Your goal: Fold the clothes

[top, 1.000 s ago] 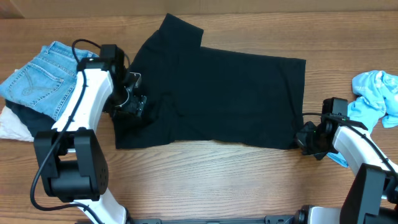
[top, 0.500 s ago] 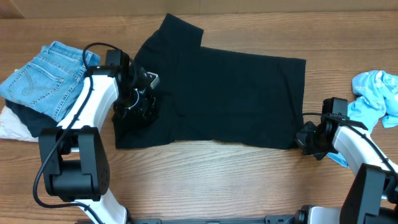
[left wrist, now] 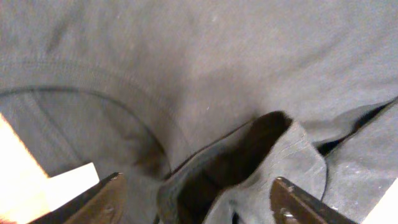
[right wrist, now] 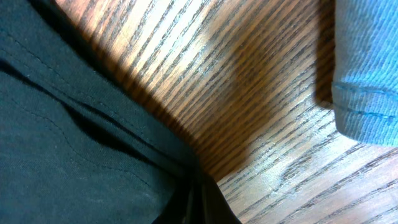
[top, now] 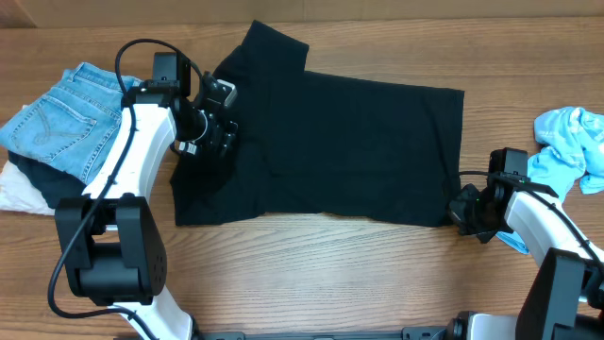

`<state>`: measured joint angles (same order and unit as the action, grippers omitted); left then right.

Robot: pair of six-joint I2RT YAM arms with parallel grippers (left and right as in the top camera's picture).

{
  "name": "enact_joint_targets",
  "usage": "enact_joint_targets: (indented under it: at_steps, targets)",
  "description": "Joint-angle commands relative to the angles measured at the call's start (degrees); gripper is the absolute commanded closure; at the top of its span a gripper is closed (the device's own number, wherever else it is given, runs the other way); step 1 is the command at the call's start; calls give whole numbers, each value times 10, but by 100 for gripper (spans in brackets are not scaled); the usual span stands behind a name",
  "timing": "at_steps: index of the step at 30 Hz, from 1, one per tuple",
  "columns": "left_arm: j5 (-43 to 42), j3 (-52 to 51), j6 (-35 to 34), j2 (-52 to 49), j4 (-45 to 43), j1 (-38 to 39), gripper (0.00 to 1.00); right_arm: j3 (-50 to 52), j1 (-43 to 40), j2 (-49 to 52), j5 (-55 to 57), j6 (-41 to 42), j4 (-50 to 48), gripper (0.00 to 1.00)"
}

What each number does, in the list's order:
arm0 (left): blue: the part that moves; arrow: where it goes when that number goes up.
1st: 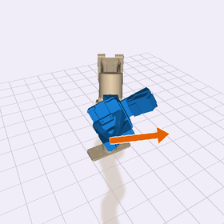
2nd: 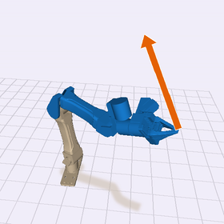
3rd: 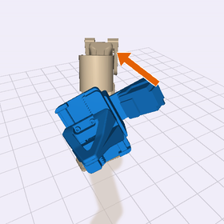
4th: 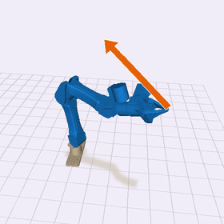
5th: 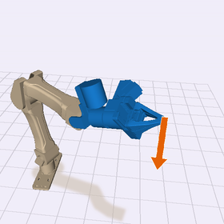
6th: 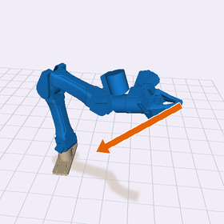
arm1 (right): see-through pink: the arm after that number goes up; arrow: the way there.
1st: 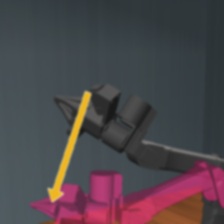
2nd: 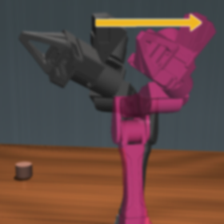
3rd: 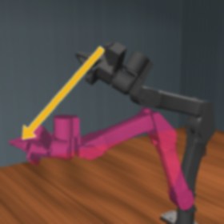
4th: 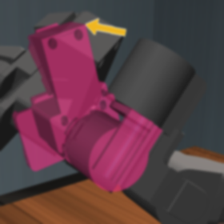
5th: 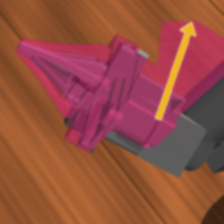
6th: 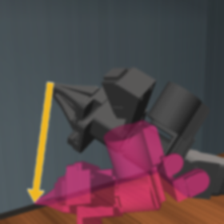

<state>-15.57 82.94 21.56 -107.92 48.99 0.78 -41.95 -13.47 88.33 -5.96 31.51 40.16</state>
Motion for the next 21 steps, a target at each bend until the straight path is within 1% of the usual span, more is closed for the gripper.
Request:
enact_joint_targets:
  at_steps: [1, 2, 5, 7, 8, 9, 11, 12, 15, 17, 20, 21]
  targets:
    - [79, 2, -21, -6, 38, 2, 20, 6, -5, 4, 33, 2, 5, 96]
    - [91, 1, -21, -6, 55, -2, 20, 6, -5, 4, 33, 2, 7, 96]
    - [81, -16, -18, -6, 81, -14, 19, 6, -5, 4, 33, 3, 6, 96]
    - [43, -48, 18, -6, 67, -15, 23, 6, -5, 4, 33, 3, 5, 96]
    - [28, -63, 25, -6, 54, -14, 26, 6, -5, 4, 33, 3, 4, 96]
    - [23, -75, 24, -6, 38, -11, 35, 6, -5, 4, 33, 3, 4, 96]
    - [24, -94, 12, -6, 1, -7, 60, 6, -5, 4, 33, 3, 5, 96]
    - [24, -95, -29, -6, -35, -7, 80, 6, -5, 4, 33, 3, 5, 96]
    - [24, -93, -91, -6, -81, -7, 96, 6, -5, 4, 33, 3, 5, 96]
    - [24, -89, -116, -5, -99, -7, 96, 6, -5, 4, 33, 3, 5, 96]
    - [31, -69, -136, -5, -98, -7, 95, 6, -5, 4, 33, 3, 5, 96]
    - [31, -59, -145, -5, -98, -7, 74, 6, -5, 4, 33, 3, 5, 96]
